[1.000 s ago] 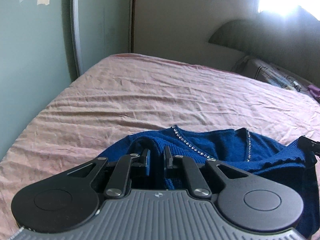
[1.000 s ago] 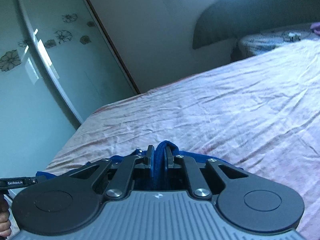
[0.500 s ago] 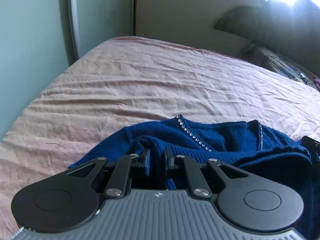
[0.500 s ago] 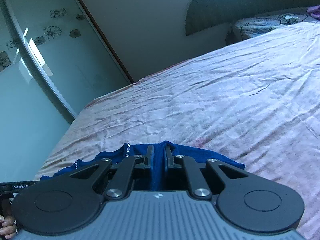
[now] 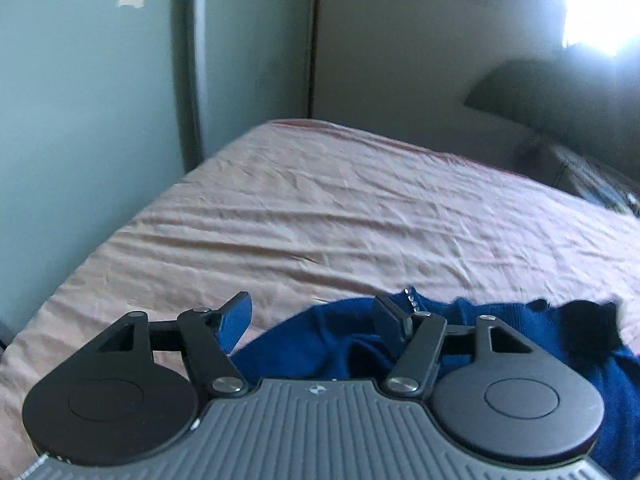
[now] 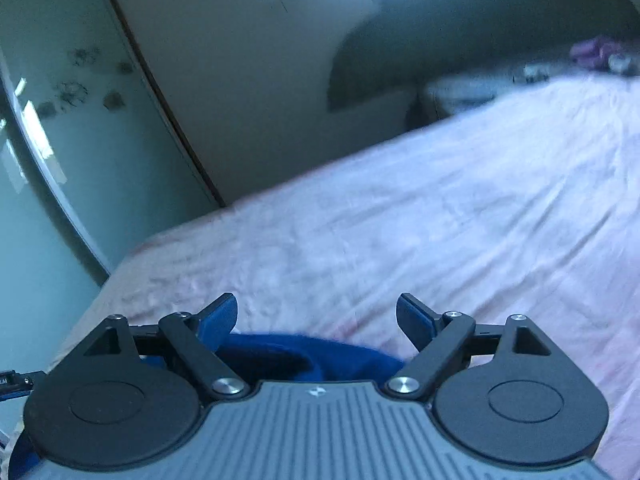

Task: Fold small clothes
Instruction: 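Open both grippers and release the folded hem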

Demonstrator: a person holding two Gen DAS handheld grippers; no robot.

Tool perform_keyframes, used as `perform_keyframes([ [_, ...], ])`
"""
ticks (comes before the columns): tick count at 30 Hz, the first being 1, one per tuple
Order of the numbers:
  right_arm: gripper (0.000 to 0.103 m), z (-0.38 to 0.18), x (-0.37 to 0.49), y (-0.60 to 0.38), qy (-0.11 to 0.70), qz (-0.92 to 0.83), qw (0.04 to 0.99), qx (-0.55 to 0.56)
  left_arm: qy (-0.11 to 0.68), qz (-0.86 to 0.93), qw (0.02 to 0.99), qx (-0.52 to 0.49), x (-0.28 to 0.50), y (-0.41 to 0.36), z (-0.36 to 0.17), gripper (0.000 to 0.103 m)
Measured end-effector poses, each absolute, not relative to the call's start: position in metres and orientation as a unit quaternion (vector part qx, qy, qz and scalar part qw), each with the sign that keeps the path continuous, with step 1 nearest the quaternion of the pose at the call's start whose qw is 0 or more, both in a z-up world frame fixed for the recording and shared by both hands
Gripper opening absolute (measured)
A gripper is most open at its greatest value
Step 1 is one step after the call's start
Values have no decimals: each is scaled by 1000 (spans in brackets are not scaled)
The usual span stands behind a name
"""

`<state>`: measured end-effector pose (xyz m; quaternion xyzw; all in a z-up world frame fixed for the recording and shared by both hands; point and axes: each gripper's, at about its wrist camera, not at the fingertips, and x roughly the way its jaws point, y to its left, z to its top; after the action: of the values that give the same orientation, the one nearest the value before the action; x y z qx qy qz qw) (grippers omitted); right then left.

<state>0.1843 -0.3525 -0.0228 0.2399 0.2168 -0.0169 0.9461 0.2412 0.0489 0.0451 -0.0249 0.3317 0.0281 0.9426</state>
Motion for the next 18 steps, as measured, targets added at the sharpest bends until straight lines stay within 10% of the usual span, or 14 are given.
perform_keyframes([
  [18, 86, -46, 237, -280, 358, 111, 923, 82, 363, -186, 899, 159, 225, -32, -5, 70],
])
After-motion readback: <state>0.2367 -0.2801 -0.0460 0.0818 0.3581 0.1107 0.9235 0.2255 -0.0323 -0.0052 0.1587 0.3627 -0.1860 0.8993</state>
